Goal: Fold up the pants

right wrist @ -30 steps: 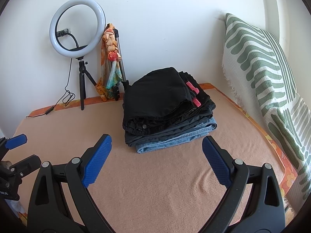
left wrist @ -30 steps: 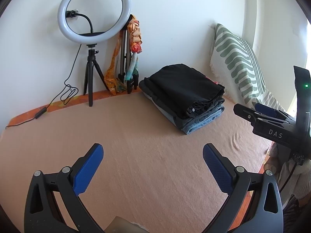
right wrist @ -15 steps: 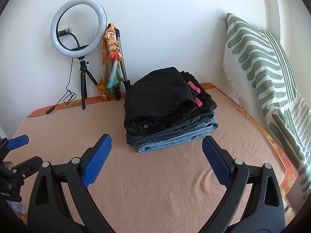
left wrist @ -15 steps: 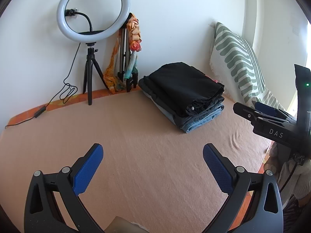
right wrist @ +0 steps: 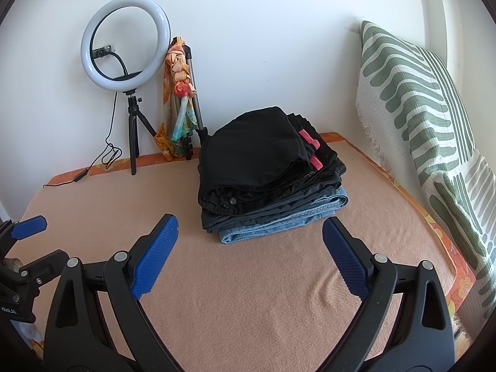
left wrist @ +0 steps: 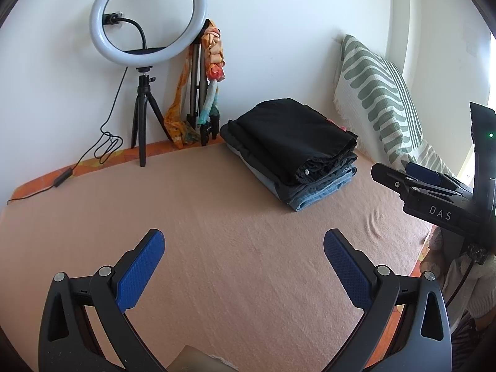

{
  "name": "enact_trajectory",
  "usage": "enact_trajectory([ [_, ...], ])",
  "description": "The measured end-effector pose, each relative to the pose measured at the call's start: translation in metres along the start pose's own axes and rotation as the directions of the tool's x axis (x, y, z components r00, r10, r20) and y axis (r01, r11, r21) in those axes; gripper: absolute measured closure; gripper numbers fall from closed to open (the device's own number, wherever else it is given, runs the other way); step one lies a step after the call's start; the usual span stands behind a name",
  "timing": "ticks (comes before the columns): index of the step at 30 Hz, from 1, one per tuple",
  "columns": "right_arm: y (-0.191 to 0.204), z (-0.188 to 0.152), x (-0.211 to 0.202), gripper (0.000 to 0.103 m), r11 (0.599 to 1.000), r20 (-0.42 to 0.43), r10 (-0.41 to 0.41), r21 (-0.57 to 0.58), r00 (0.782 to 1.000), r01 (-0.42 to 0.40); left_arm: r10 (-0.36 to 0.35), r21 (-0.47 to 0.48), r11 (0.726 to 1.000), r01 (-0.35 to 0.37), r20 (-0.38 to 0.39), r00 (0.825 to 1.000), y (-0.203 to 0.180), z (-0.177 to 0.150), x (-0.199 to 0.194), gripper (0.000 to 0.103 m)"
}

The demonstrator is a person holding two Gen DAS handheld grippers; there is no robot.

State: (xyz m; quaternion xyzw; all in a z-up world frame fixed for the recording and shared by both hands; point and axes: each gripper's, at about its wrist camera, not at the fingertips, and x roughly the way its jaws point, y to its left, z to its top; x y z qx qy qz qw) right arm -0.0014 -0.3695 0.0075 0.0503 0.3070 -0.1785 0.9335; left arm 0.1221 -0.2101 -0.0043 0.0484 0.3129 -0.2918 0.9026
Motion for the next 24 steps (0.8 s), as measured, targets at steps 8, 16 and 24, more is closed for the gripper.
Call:
enact_trajectory([
  [8, -0.0007, 0.0001, 0.0002, 0.007, 1.000, 0.000, 0.000, -0.001, 1.000, 0.000, -0.001, 0.003, 1.000, 0.001, 0.000, 1.000, -0.0016, -0.0009, 0.0000, 0.001],
  [16, -0.0004, -0.0003, 0.0002, 0.007, 1.000, 0.000, -0.001, -0.001, 1.000, 0.001, -0.001, -0.001, 1.000, 0.001, -0.002, 1.000, -0.0011, -0.0011, 0.0003, 0.001],
  [24, 0.0005, -0.0004, -0.0002, 0.007, 1.000, -0.001, 0.001, 0.004, 1.000, -0.001, -0.008, 0.011, 1.000, 0.008, 0.013, 1.000, -0.0026, -0.0014, -0.0035, 0.001],
])
